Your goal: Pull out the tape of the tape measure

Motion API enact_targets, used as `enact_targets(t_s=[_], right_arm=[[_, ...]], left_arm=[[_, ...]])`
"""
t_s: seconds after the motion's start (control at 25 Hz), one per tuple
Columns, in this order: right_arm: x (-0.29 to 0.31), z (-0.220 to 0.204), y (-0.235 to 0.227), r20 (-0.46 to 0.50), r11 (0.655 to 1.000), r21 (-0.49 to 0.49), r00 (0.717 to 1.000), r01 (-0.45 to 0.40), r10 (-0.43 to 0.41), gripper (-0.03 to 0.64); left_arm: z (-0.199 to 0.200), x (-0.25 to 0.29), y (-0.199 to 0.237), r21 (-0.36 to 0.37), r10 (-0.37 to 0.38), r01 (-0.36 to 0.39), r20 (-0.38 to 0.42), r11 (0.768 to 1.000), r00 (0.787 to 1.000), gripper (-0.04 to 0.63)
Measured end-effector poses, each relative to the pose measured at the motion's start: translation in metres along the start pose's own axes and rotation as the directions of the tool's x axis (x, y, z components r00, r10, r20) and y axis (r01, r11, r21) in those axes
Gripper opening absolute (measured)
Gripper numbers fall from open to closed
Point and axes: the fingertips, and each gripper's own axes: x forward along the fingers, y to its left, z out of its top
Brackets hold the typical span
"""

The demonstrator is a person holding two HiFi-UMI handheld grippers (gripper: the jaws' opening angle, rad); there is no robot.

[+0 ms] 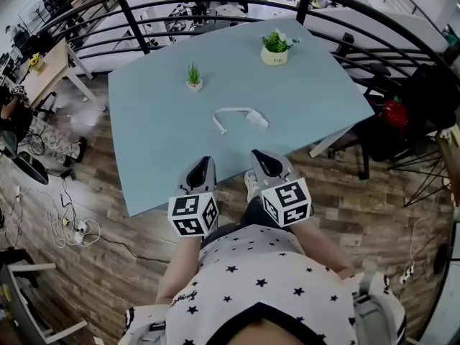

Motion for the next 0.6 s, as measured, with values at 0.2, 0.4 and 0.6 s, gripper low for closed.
enact_targets(t_s=[0.2, 0.4, 0.6], right_arm=[[-0.0004, -0.0003, -0.0012, -0.003, 1.0, -0.003, 1.0, 0.002, -0.002, 0.006], [0.0012, -0.0008, -0.0029, -0.002, 1.0, 0.0, 1.0, 0.002, -0.002, 0.006], [0.0008, -0.0025, -0.0042, -0.008, 1.0, -0.001, 1.0, -0.007, 0.007, 0.006]], left_arm=[[0.0039, -0.0012, -0.0018, 0.003, -0.004, 0.004, 0.006, 1.0, 1.0, 0.021], [0.0039, 0.0006, -0.0014, 0.004, -0.004, 0.004, 0.006, 1.0, 1.0, 0.021], [0.003, 0.005, -0.0033, 0.003, -0.006, 0.006, 0.003, 1.0, 1.0, 0.021]])
